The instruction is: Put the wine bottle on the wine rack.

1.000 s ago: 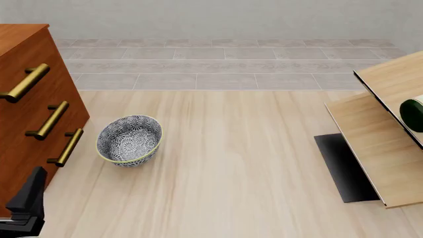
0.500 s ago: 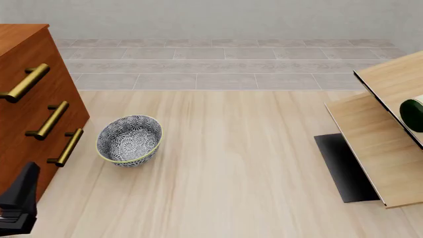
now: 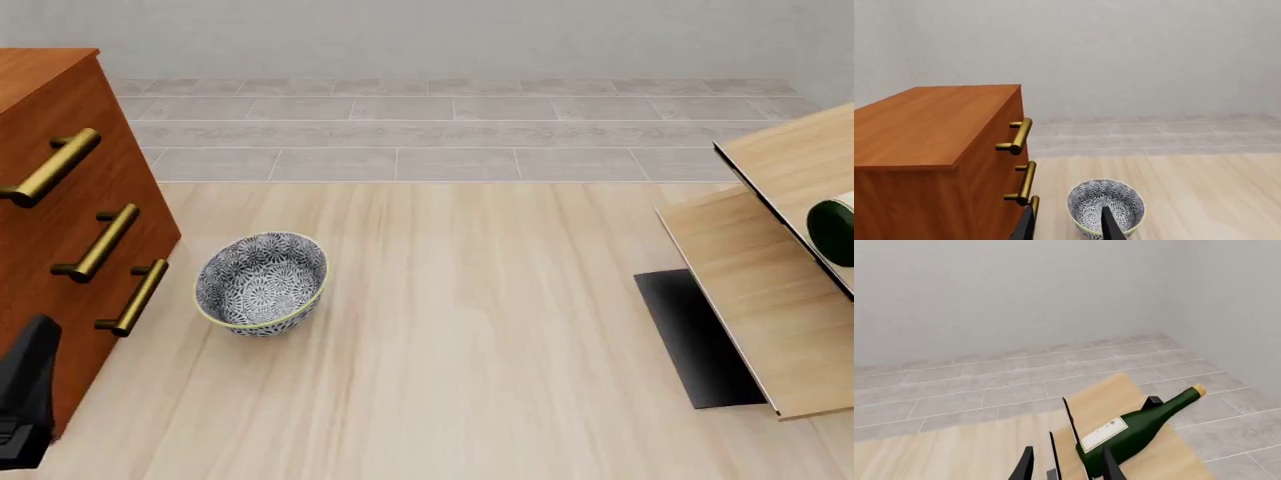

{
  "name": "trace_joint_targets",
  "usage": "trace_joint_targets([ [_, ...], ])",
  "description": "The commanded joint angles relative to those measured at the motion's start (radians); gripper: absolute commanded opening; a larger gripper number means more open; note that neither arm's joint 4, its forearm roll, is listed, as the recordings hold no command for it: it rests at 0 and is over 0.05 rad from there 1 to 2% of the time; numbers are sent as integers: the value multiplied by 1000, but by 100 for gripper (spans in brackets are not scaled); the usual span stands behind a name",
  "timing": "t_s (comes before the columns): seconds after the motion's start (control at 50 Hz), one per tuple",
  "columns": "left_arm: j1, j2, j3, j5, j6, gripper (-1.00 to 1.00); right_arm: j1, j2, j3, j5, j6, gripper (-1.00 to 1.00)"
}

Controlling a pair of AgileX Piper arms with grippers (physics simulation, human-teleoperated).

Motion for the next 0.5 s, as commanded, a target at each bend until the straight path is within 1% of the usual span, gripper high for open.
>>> trace_joint_targets([
  [0.02,2,0,-39,27,3,100,25,-70,31,39,-17,100],
  [0.14,-2,0,-65,44,8,100,50,-113,56,54,-26,100],
  [0.36,0,0,-92,64,11,100,54,-151,59,86,-26,100],
  [0.42,0,0,-92,65,16,100,59,-154,63,89,-34,100],
  [0.44,-2,0,-101,72,12,100,60,-167,65,99,-29,100],
  [0.5,-2,0,-108,78,13,100,62,-188,68,116,-37,100],
])
